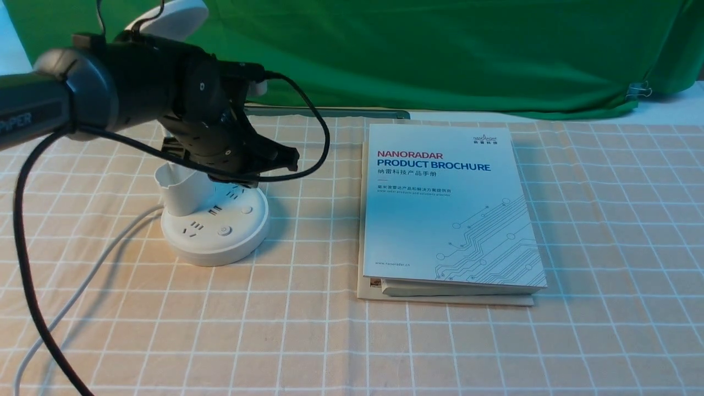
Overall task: Turn on the table lamp on the light coffee tablecloth with your hand.
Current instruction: 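Press the power button on the lamp base to turn the lamp on with the left gripper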
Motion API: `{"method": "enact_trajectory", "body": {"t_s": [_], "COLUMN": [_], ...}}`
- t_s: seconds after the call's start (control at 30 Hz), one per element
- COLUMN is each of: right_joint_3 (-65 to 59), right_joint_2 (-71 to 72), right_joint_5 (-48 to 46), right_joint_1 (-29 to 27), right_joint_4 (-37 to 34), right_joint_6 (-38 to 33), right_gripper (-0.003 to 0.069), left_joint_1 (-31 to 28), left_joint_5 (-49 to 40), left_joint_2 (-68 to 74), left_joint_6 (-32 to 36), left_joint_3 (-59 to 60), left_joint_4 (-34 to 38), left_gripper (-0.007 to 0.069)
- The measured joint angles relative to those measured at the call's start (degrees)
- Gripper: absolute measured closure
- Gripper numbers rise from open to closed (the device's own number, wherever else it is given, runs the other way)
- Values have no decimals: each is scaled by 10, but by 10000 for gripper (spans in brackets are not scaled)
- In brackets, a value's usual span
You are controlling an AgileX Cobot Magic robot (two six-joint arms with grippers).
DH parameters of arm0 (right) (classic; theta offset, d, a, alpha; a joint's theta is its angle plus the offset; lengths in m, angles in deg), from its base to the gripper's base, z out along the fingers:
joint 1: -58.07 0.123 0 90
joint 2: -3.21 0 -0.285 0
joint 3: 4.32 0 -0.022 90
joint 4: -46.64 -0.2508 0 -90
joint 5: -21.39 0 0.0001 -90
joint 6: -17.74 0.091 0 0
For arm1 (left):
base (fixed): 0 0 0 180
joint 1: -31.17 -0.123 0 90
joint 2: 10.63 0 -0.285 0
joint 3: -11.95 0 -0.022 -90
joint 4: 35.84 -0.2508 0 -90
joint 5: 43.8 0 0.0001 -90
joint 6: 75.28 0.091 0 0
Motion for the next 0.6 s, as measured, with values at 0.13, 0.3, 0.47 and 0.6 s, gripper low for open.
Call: {"method": "enact_trajectory", "body": {"t_s": [0.13, 0.3, 0.47, 0.6], "right_joint_3": [0, 0, 0, 0], "right_joint_2": [0, 0, 0, 0], "right_joint_5": [-1, -1, -1, -1], "right_joint_1": [0, 0, 0, 0], "right_joint_4": [0, 0, 0, 0], "right_joint_6": [0, 0, 0, 0], "right_gripper": [421, 421, 421, 421], "left_joint_1": [0, 0, 0, 0], "left_joint_5": [-7, -10, -2, 7], "left_joint_2": [29, 47, 48, 48], "left_joint_6": [-6, -27, -30, -31], "left_joint_3": [1, 1, 1, 1], "left_joint_4": [-20, -41, -44, -45], "left_gripper": [624, 624, 624, 624]}}
